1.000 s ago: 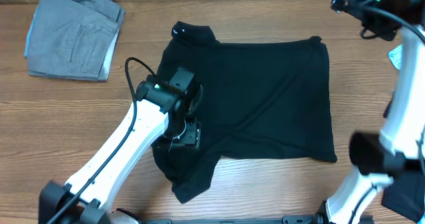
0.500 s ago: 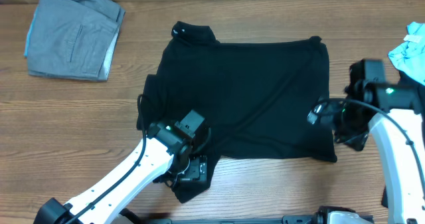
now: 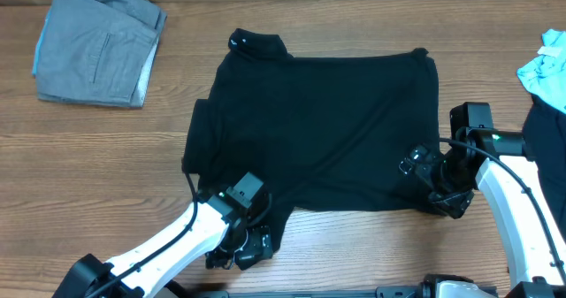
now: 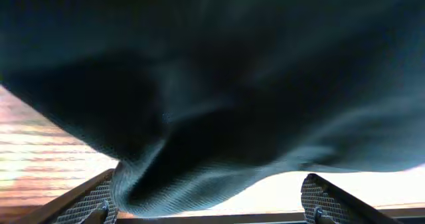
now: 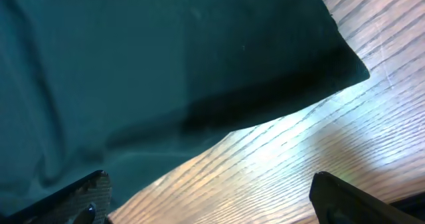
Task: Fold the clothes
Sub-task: 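Grasp the shirt's bottom left and right hem corners with both grippers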
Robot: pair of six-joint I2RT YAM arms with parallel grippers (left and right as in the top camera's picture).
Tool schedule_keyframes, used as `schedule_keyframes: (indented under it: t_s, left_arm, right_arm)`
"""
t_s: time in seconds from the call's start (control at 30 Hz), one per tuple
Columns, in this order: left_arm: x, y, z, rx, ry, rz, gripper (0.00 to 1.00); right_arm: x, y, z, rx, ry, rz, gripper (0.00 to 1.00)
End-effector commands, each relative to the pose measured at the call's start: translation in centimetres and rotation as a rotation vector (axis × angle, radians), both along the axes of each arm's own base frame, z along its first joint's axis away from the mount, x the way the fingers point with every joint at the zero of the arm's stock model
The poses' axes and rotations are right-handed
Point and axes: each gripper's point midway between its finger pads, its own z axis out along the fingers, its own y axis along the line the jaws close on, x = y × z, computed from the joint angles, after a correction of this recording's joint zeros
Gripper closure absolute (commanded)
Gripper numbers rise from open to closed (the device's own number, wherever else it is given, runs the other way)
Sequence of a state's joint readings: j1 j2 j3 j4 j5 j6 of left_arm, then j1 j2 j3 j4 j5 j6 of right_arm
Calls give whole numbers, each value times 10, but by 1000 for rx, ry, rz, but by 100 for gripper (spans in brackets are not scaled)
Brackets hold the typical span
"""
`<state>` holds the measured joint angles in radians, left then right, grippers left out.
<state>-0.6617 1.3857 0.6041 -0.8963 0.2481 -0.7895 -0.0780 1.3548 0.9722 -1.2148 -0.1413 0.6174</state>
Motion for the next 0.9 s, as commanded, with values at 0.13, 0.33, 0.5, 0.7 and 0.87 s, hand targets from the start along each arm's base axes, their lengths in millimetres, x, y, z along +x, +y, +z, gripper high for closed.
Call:
schedule_keyframes:
  t_s: [0.13, 0.33, 0.5, 0.7, 0.87]
  left_arm:
    - [-7, 4, -10, 4, 6, 25, 28]
    - [-5, 2, -10, -7, -5, 13, 76]
    - [-4, 2, -10, -7, -6, 13, 85]
    - [-5, 2, -10, -7, -5, 13, 90]
    - [-5, 2, -10, -8, -1, 14, 95]
  right_arm:
    - [-5, -9, -8, -52, 7, -85, 0]
    - [-29, -25, -44, -61, 75, -201, 0]
    - [-35, -45, -55, -57, 75, -284, 0]
    - [-17, -49, -61, -67, 0, -279, 15]
    - [-24, -47, -79, -59, 56, -280, 39]
